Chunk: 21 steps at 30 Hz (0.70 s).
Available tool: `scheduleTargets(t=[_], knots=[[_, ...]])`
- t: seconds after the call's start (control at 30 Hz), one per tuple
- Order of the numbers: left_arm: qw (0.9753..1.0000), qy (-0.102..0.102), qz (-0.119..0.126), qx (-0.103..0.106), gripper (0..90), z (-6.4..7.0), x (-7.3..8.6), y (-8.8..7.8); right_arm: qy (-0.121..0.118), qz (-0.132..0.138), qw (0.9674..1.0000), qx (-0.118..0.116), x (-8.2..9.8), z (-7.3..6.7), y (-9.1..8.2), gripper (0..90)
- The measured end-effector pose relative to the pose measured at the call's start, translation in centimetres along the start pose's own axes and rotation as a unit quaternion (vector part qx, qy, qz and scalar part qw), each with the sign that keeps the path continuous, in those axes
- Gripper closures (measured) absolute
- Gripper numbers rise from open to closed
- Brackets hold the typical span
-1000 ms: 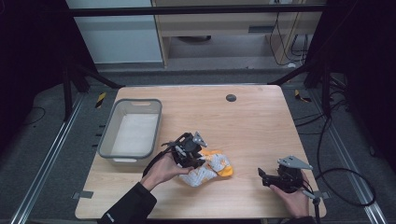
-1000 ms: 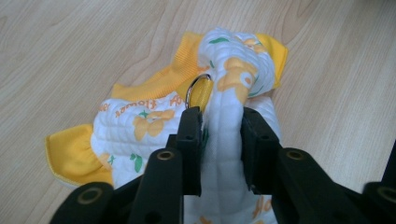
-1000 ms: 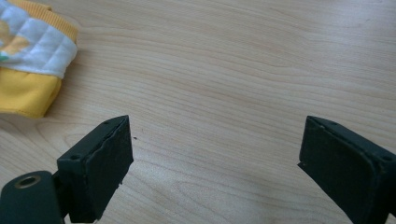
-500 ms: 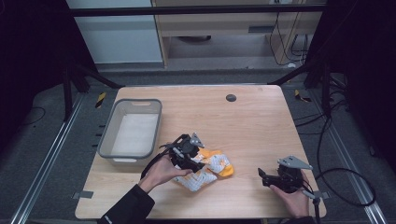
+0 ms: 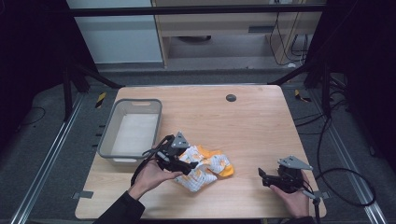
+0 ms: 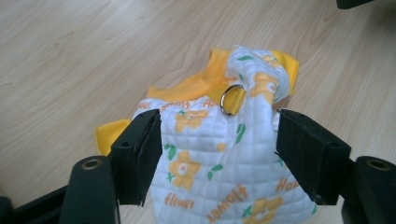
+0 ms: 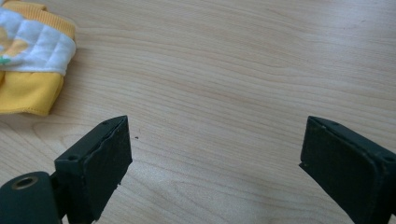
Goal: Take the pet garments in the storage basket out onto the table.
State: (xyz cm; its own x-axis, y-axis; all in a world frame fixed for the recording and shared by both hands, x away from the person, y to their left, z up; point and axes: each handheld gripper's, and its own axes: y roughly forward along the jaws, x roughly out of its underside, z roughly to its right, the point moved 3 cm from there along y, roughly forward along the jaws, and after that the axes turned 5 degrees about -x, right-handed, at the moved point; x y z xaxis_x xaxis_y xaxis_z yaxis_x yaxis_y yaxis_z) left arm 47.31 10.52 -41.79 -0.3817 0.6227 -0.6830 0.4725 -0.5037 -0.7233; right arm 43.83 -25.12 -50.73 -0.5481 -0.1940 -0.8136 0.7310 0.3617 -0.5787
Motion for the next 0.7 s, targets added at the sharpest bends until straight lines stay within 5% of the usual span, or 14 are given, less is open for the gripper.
scheduleTargets(t=[0.27,0.7], knots=[[0.9975,-0.04,0.049,-0.031,30.4,-0.5,2.4,-1.8,0.002,0.001,1.0,0.001,0.0,0.0,0.0,8.8],[0.993,-0.086,0.062,-0.051,31.2,-1.8,6.4,-2.6,0.0,-0.002,1.0,0.0,0.2,-0.2,0.1,8.8]])
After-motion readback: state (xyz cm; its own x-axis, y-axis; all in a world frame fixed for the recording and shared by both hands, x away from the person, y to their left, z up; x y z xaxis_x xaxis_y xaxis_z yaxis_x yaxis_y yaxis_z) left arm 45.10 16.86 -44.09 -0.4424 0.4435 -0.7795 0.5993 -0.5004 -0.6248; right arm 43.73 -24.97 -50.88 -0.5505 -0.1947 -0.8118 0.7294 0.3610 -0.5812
